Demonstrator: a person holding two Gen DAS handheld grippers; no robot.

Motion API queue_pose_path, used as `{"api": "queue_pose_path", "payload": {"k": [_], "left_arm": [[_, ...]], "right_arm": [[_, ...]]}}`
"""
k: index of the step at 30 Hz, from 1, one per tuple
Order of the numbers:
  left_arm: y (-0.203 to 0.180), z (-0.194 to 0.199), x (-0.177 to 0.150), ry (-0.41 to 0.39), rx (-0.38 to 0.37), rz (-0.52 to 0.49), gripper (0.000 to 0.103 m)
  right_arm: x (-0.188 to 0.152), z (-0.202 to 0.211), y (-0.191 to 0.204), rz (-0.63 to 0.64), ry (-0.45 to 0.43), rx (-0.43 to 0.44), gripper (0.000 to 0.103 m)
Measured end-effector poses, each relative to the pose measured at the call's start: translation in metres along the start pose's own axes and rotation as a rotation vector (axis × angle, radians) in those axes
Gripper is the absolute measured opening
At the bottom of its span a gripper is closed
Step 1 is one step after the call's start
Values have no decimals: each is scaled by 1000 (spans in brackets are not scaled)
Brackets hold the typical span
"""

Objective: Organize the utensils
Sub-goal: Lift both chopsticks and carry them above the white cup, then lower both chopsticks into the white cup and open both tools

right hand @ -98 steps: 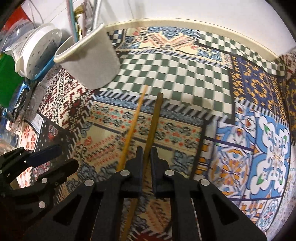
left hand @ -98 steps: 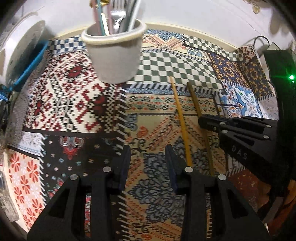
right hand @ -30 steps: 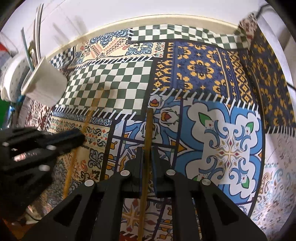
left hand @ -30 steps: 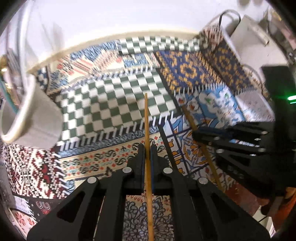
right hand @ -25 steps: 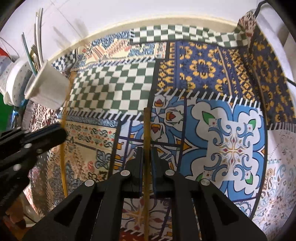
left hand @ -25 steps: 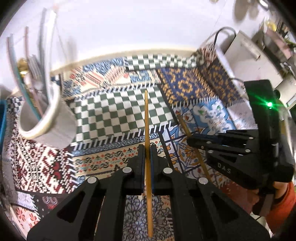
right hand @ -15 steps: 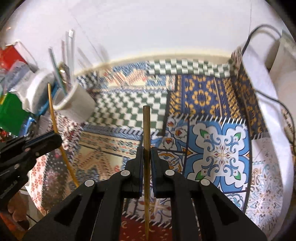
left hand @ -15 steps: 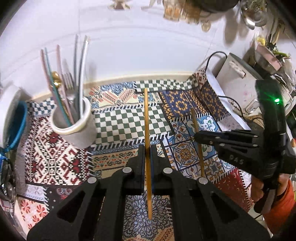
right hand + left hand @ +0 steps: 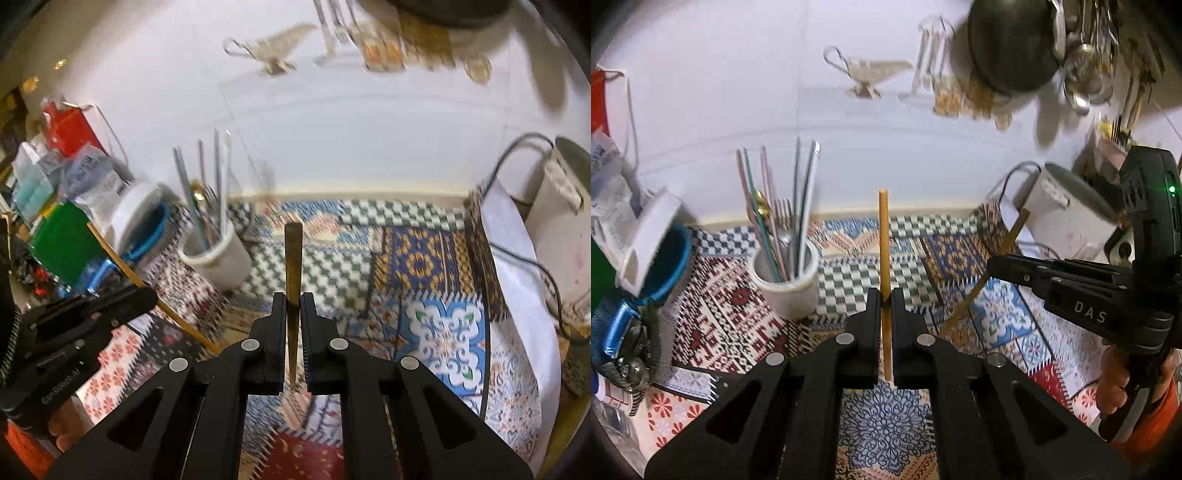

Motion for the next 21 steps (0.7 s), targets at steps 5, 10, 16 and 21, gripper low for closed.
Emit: {"api": "queue_pose_path", "payload": {"k": [5,10,16,21], "left_arm": [[13,22,17,-72,32,33,3],[29,45,36,-135,65,70,3],[56,67,58,-203,95,120,3],[74,77,74,-247,125,143,3]], "right_arm": [[28,15,22,54,-76,18,7],[57,25,46,117,-145,33,7],[84,33,75,177,-207,63,7],[100,28,93,217,-232,91,7]]}}
Point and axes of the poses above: each gripper's, at about its wrist camera, not at the fingertips, and z roughly against the way its jaws point, y to its left, x to its top, the point moved 3 cm from there along -z, roughly the way its jaws point, and after that the axes turned 7 degrees about y, right-handed, at the moved point
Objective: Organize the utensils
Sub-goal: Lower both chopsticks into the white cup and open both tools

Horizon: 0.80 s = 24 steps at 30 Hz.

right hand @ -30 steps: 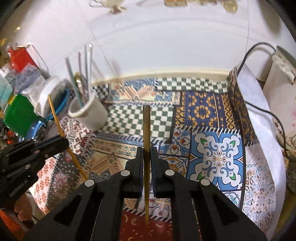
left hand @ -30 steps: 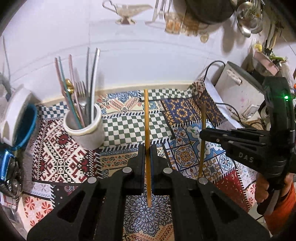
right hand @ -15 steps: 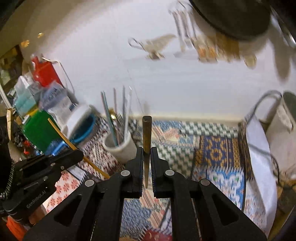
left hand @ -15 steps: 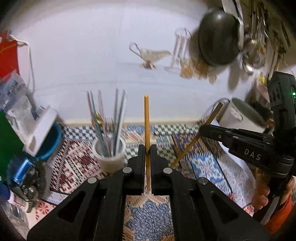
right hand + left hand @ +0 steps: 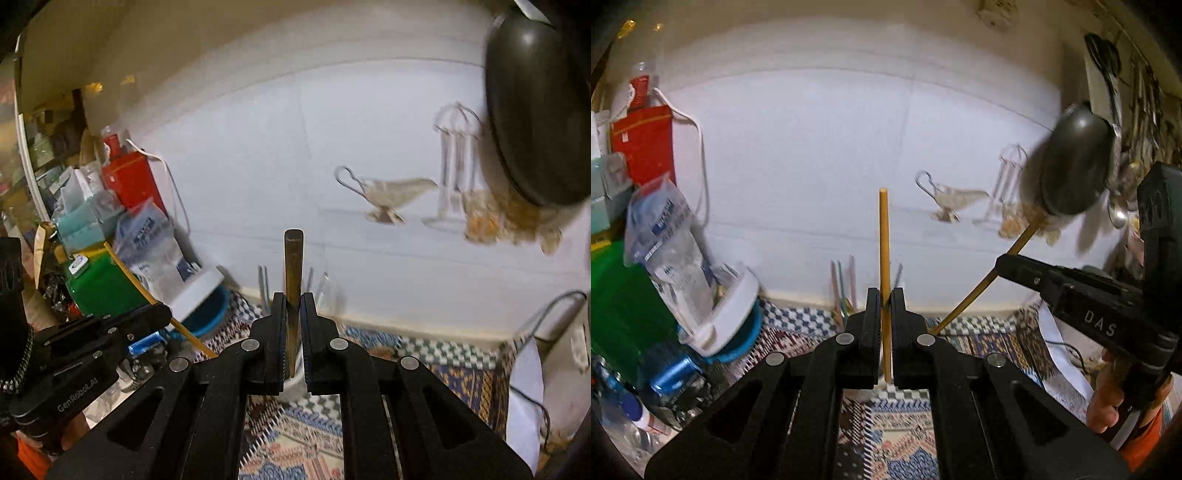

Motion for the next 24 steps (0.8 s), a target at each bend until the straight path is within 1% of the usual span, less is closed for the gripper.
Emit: {"api": "queue_pose_path", "payload": {"k": [4,8,13,17,24], "left_arm": [[11,-5,12,-14,24,14,3],[18,-20,15,3,43,24,3],[28,-53,9,64,73,35,3],[37,-88,-4,137,85,55,3],[50,-128,-28,240,109,80,3]], "right_arm": [[9,-16,7,20,1,18,7],[9,-38,8,31,35,32,7],[-4,-75,6,31,118,55,7],[-18,-102,6,36,192,59,7],[-40,-136,1,38,294,57,7]]}}
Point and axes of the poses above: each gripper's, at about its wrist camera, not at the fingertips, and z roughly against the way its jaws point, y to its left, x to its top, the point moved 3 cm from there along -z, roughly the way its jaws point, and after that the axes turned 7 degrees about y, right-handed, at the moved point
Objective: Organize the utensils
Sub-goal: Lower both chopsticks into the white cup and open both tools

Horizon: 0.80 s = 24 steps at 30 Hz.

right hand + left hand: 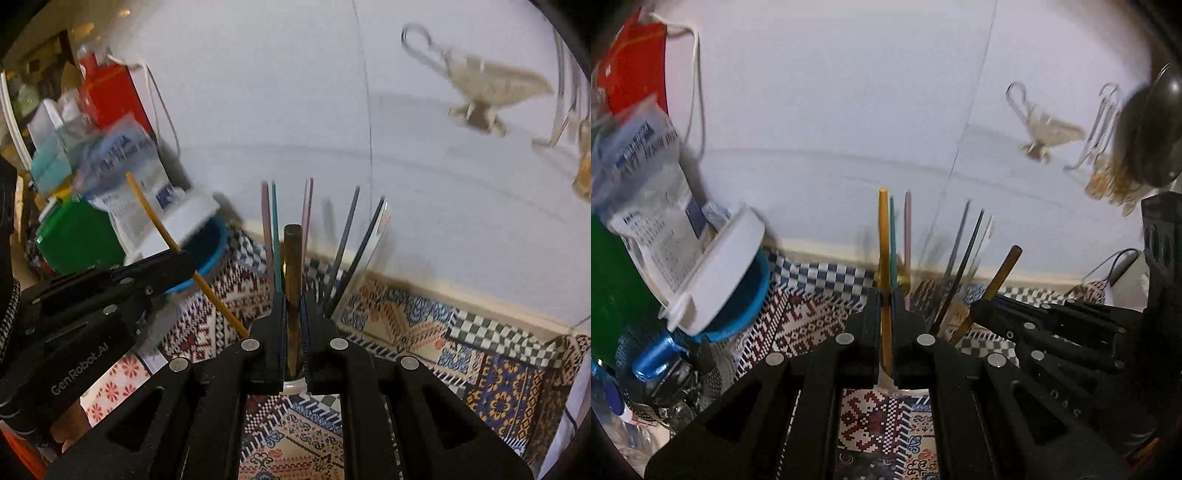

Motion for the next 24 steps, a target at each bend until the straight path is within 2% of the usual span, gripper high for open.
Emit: {"api": "queue_pose_path", "payload": {"k": [5,10,11,15,19,24], "left_arm": [[2,-21,-6,66,-9,15,3],[-1,-16,-10,75,-13,2,4],[-2,-11,-11,73,-17,-1,7],[-4,14,-13,37,-16,-18,17],[-7,56,-18,-35,-25,-37,19],[-13,121,-29,-143,-49,-69,21]], "right_arm": [[-1,-11,0,11,40,-2,7],[-7,-9,1,14,69,-11,7],[-8,-5,1,11,70,-7,7],[-15,20,-1,8,33,-26,16],[-22,56,3,10,-27,-45,17],[-37,122,17,12,-151,-67,17]]}}
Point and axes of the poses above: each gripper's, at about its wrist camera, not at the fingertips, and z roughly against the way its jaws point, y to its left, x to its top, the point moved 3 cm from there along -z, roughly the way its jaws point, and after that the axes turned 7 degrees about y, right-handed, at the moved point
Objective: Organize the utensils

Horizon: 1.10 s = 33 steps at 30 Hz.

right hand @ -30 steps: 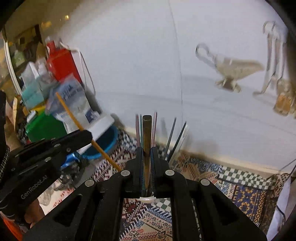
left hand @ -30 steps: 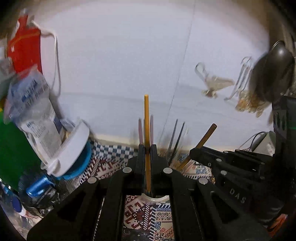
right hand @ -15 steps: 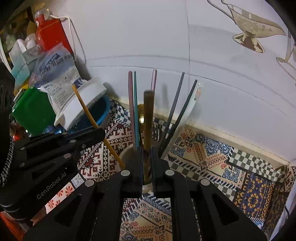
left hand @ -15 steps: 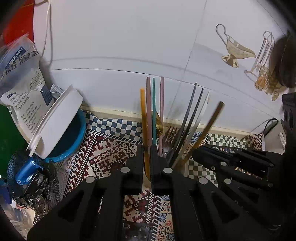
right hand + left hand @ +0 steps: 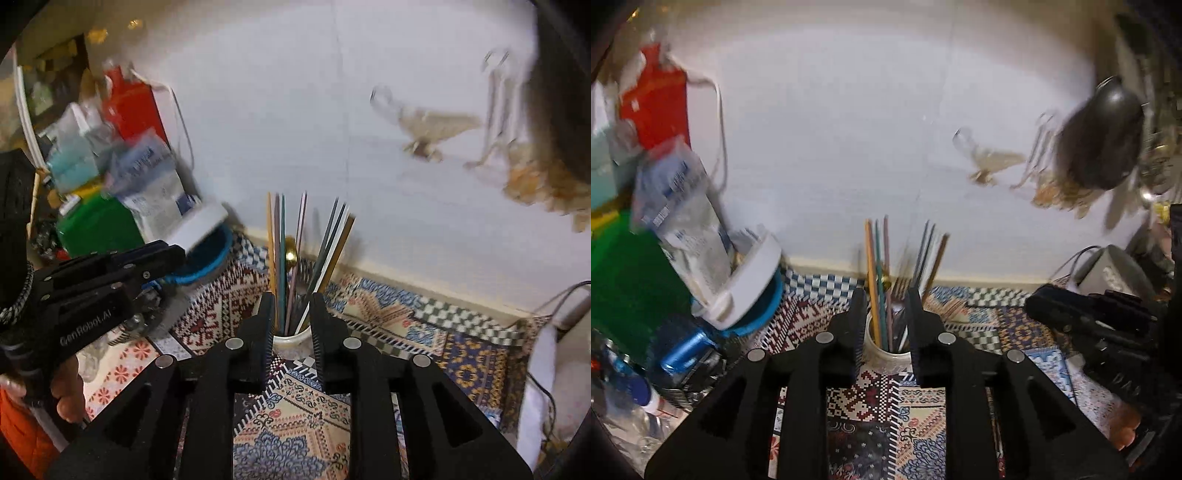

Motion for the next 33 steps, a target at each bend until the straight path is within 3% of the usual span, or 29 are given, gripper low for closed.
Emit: {"api": "queue_pose_path", "payload": {"k": [7,10,13,15,20,22,25,33], "left_arm": [[-26,105,-9,-197,-24,-100,23],[-38,148,-20,-288,-37,-139,30],[-46,185,-35,-371,-50,-165,46],[-46,201,-43,-408,-56,-162,65],[-42,229,-58,-453,-77,-133,90],[-39,236,-65,-469,-67,-132,94],[-39,242,-72,-475,-48,-138,98],[-36,247,-83,-457,-38,-132,100]], "right_arm": [[-22,110,21,-8,-235,-15,17],[-35,149,33,-3,-327,-18,17],[-43,175,45,4,-391,-26,19],[-49,187,53,11,-426,-27,29],[-66,209,67,21,-488,-69,60],[-72,215,70,7,-501,-80,79],[-78,220,74,-13,-513,-83,95],[-92,228,81,-38,-513,-94,102]]}}
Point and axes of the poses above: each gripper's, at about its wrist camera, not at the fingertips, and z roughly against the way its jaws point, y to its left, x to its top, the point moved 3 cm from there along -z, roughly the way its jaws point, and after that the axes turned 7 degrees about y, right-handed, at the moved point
